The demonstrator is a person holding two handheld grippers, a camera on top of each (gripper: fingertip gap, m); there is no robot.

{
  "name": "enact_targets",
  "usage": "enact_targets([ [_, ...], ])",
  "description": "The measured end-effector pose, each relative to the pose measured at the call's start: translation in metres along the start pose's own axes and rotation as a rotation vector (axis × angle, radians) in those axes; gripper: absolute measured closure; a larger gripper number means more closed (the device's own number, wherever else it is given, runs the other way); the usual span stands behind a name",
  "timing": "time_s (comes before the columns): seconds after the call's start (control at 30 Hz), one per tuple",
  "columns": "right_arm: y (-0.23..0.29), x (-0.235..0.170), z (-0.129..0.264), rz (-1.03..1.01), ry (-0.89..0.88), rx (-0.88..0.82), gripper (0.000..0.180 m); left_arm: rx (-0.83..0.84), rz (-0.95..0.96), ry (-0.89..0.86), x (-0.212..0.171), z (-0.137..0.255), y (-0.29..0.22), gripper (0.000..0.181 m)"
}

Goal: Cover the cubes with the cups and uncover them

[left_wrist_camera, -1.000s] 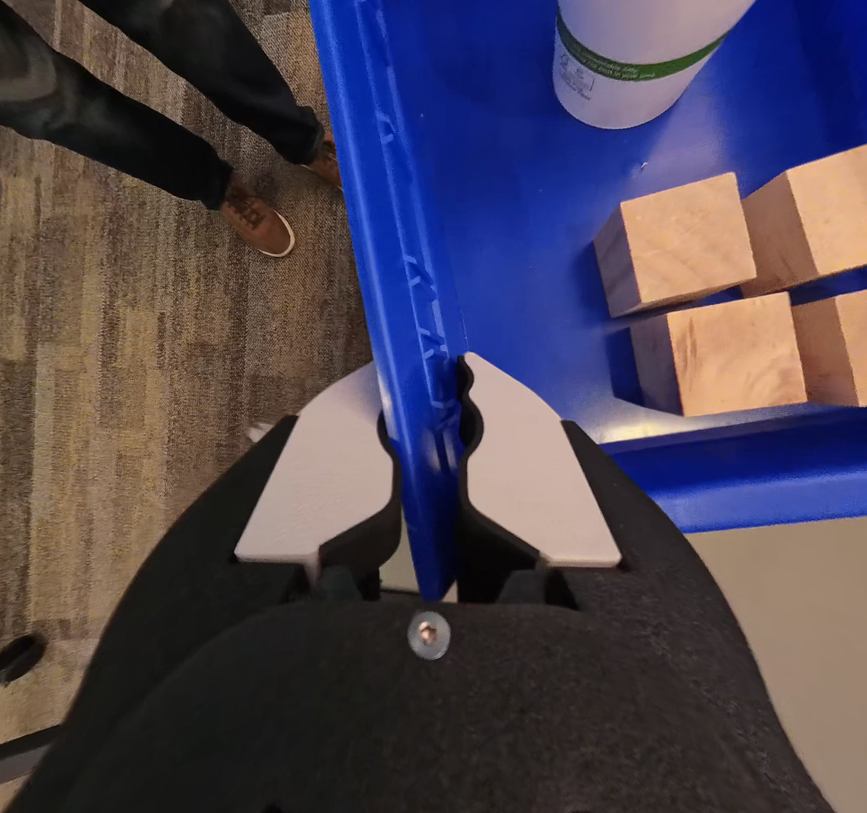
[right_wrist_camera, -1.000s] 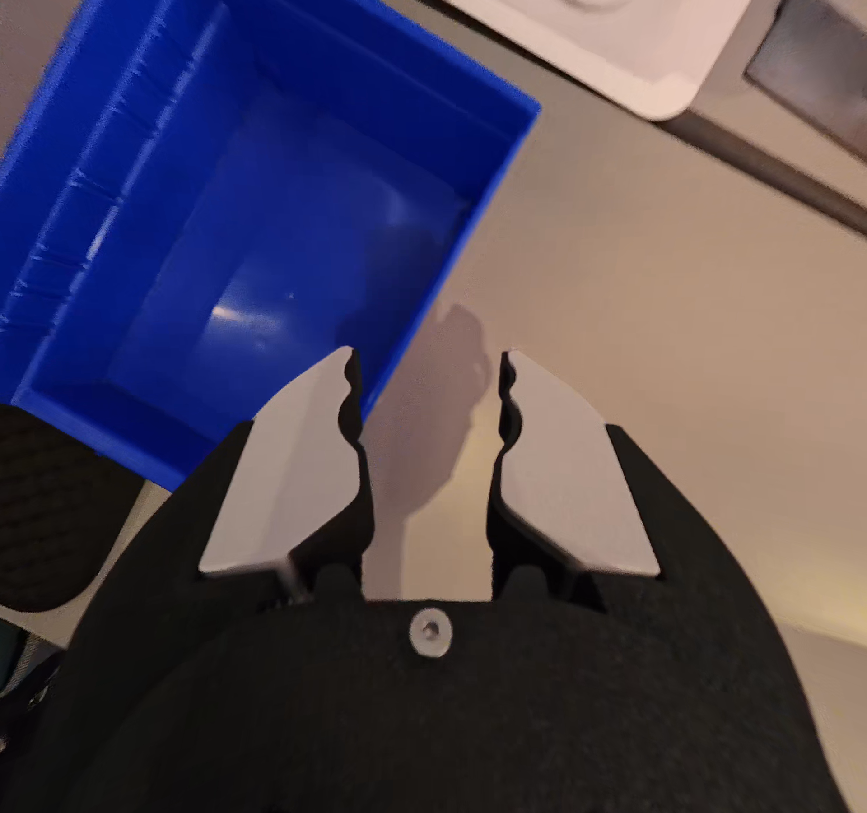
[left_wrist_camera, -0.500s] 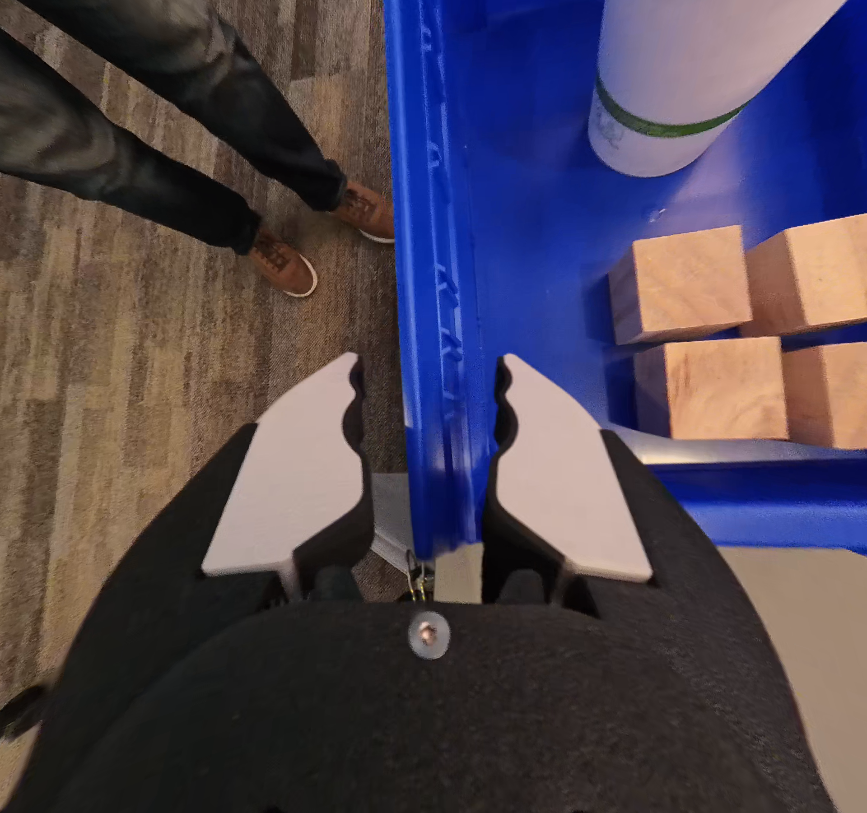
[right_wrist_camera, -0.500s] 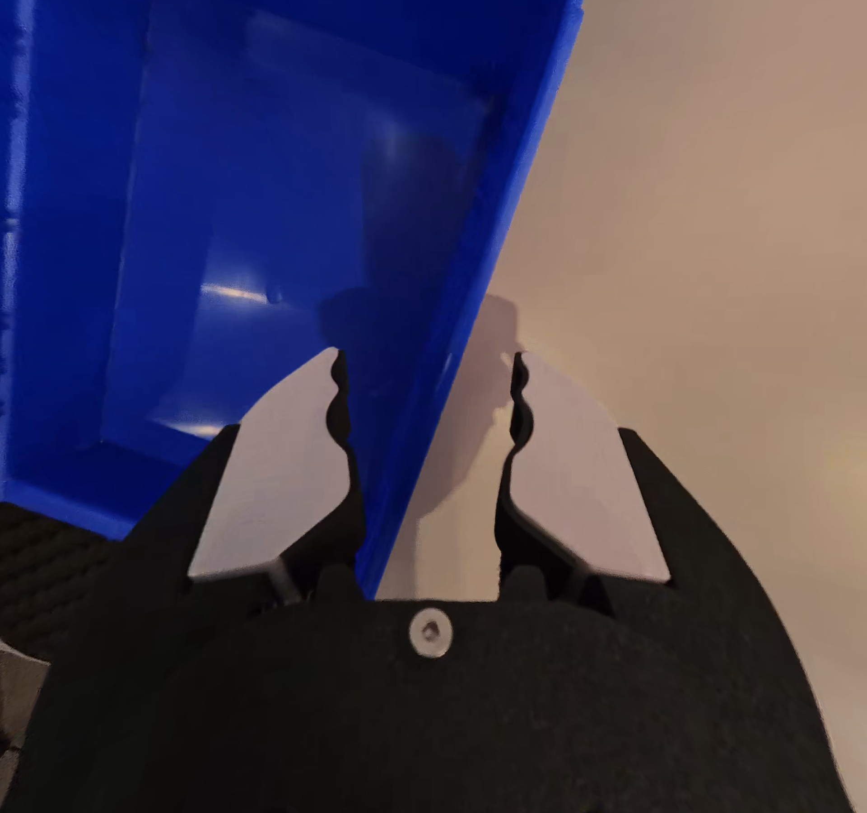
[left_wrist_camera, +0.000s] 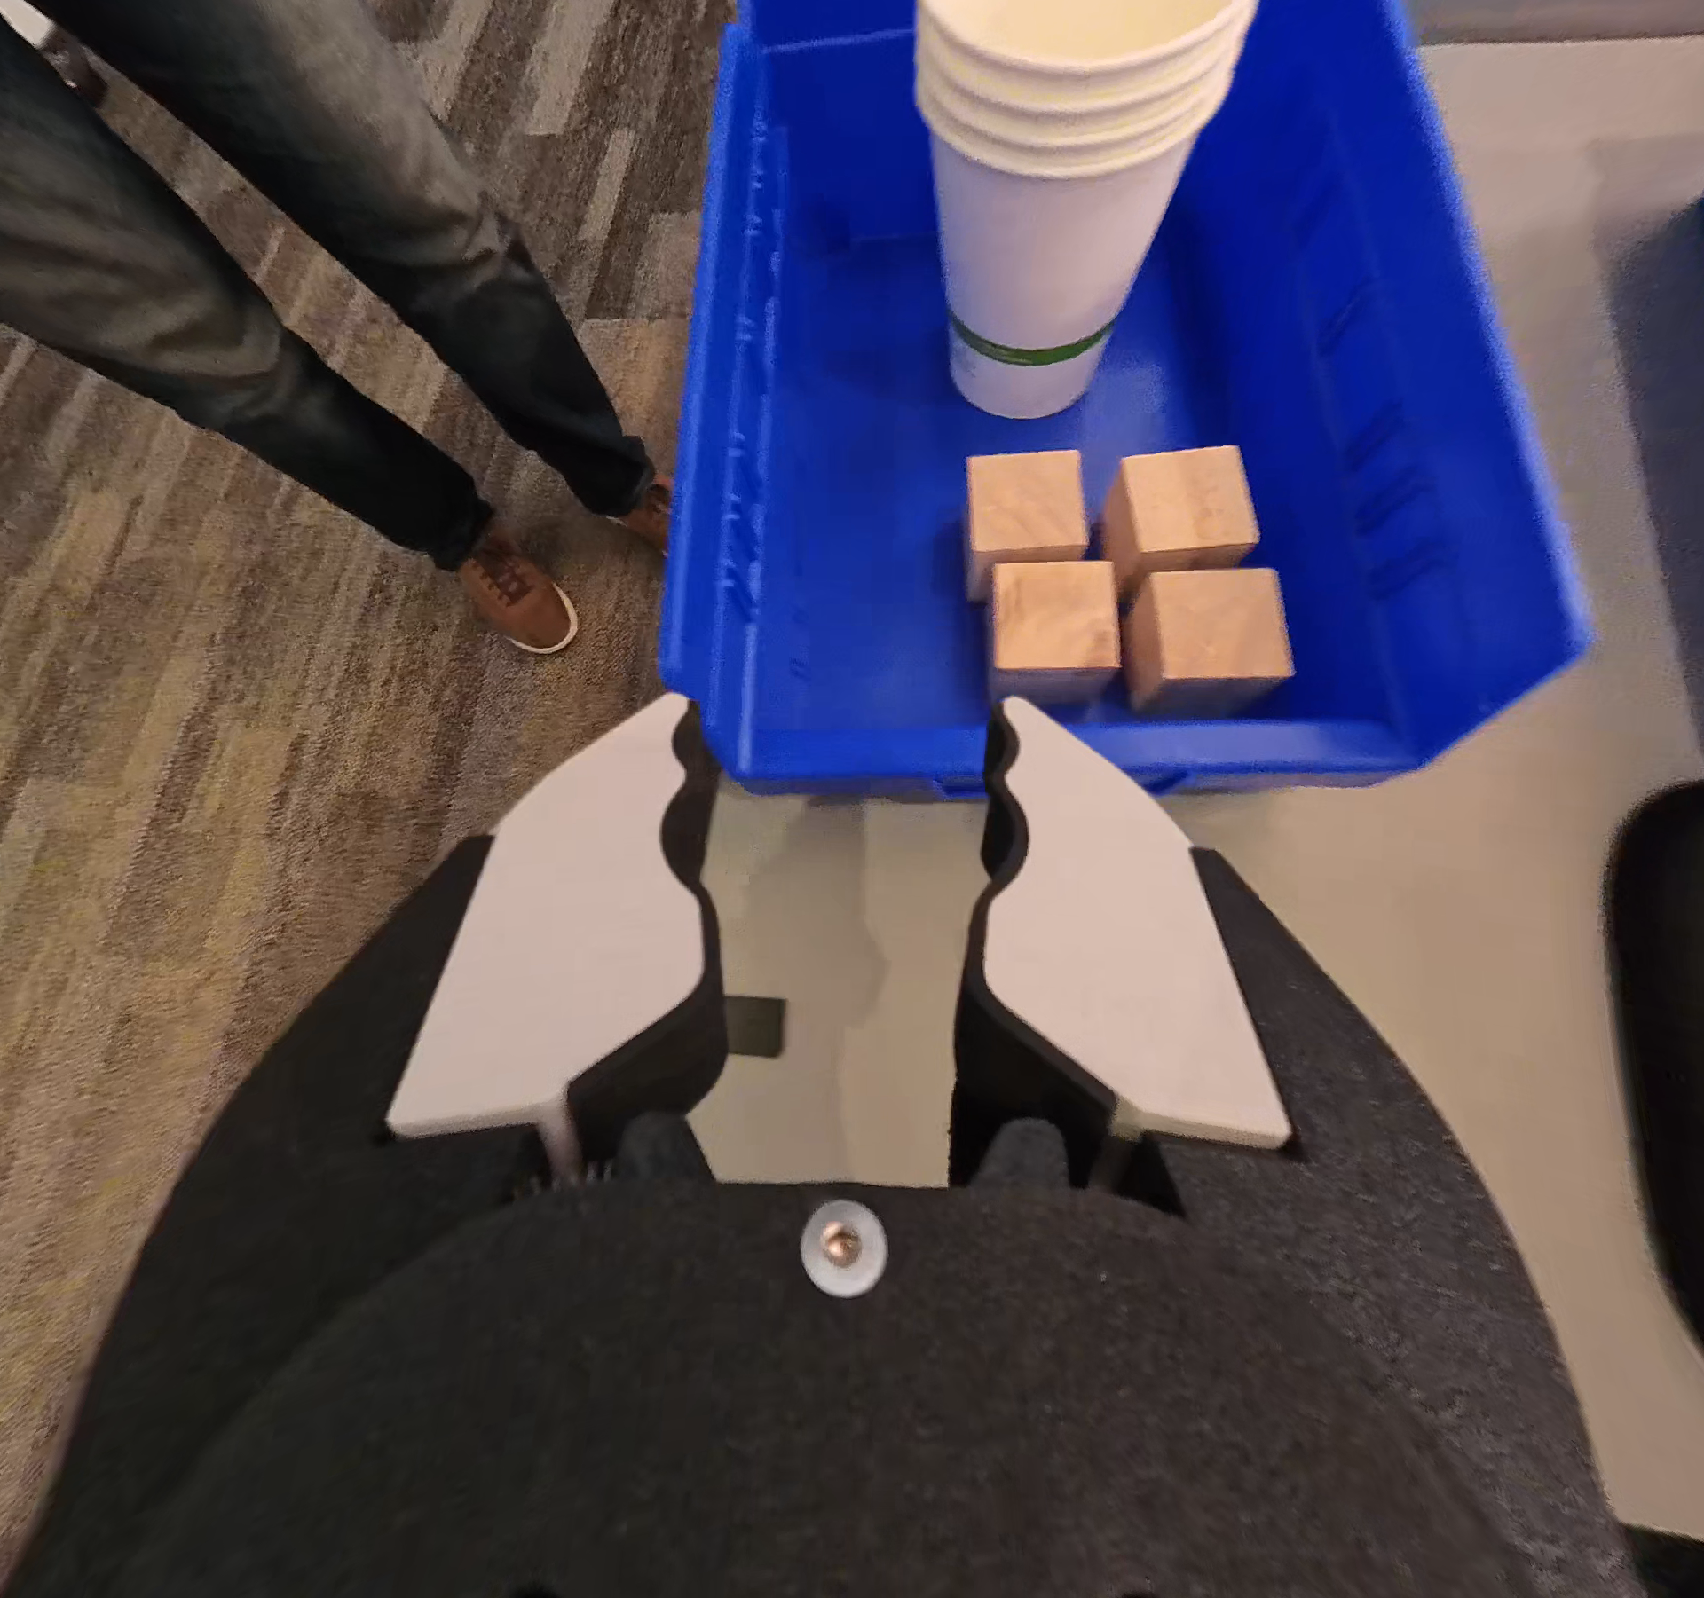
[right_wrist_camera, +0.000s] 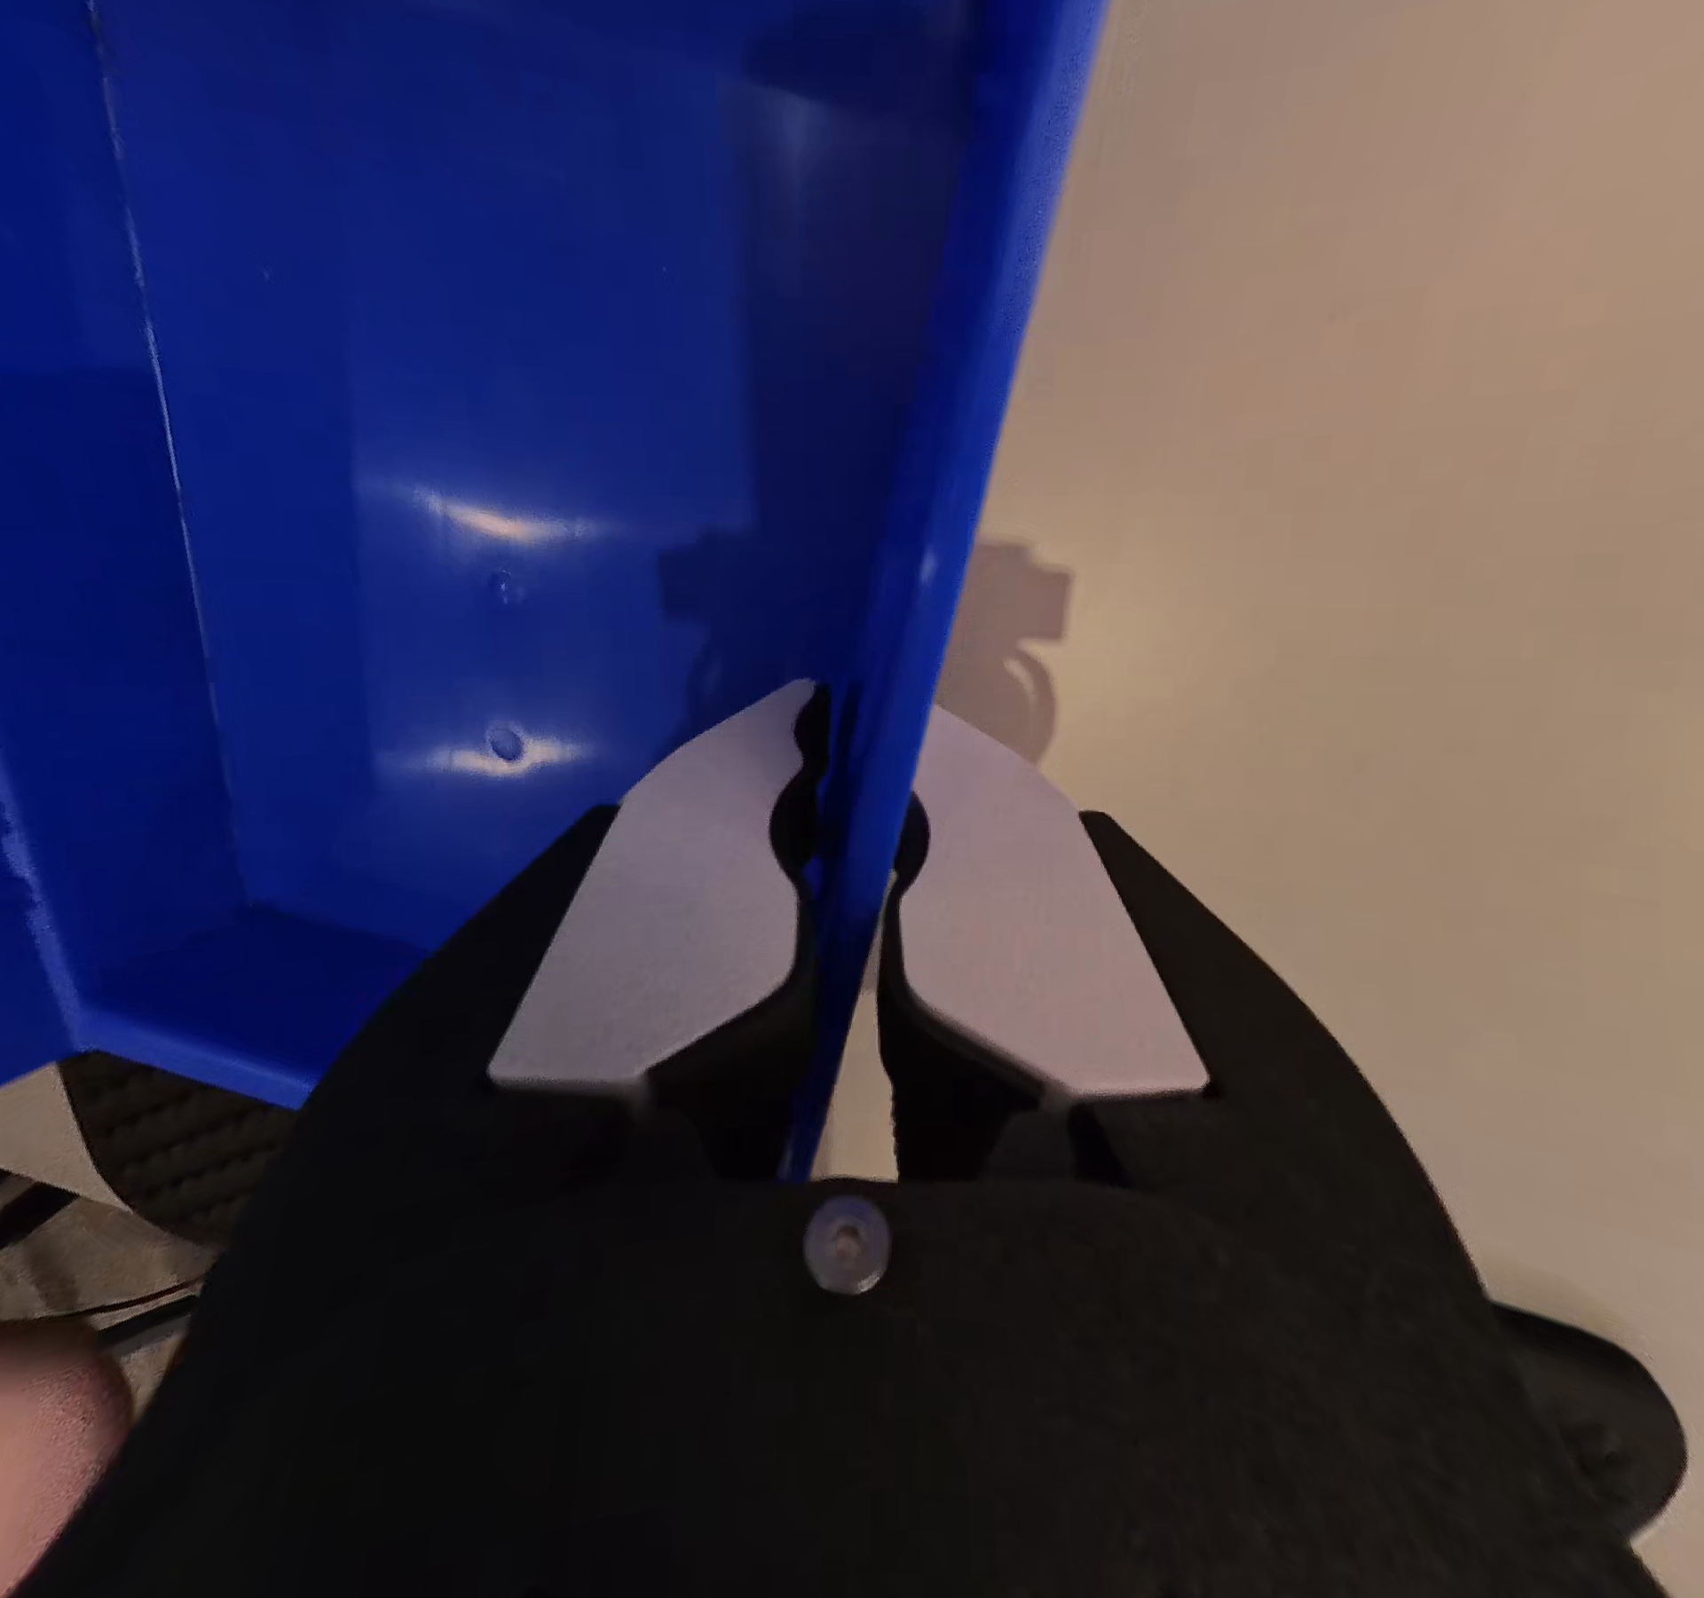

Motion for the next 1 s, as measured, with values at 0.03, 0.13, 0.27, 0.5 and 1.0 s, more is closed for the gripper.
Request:
enact_targets([
  [0.03,-0.003,0.002,0.0,-0.011,-0.005,0.016,0.171,-0.013,-0.001,-0.007,-0.003,0.003,-0.007,0.124],
  [0.13,-0.015,0.005,0.001,-0.023,0.009,0.04,0.172,-0.023,0.0,-0.017,-0.012,0.008,-0.021,0.125],
  [0.27,-0.033,0.005,0.006,-0.009,0.045,0.061,0.173,-0.024,0.021,-0.008,-0.016,0.006,-0.032,0.127],
  [0.5,-0.074,0.0,0.015,-0.019,0.049,0.101,0.173,-0.019,0.006,0.025,-0.017,0.002,-0.053,0.128],
  [1.0,-0.333,-0.059,0.104,-0.204,-0.039,0.066,0.173,0.005,-0.039,0.067,-0.006,-0.005,-0.091,0.128],
])
Point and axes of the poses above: each gripper's, where its closed fingertips meet, z back along the fingers, x out of its top, y = z × x across the jaws, the point moved 9 cm from there along z, back along the fingers, and after that the axes turned 3 degrees about y, right-handed, at the moved point
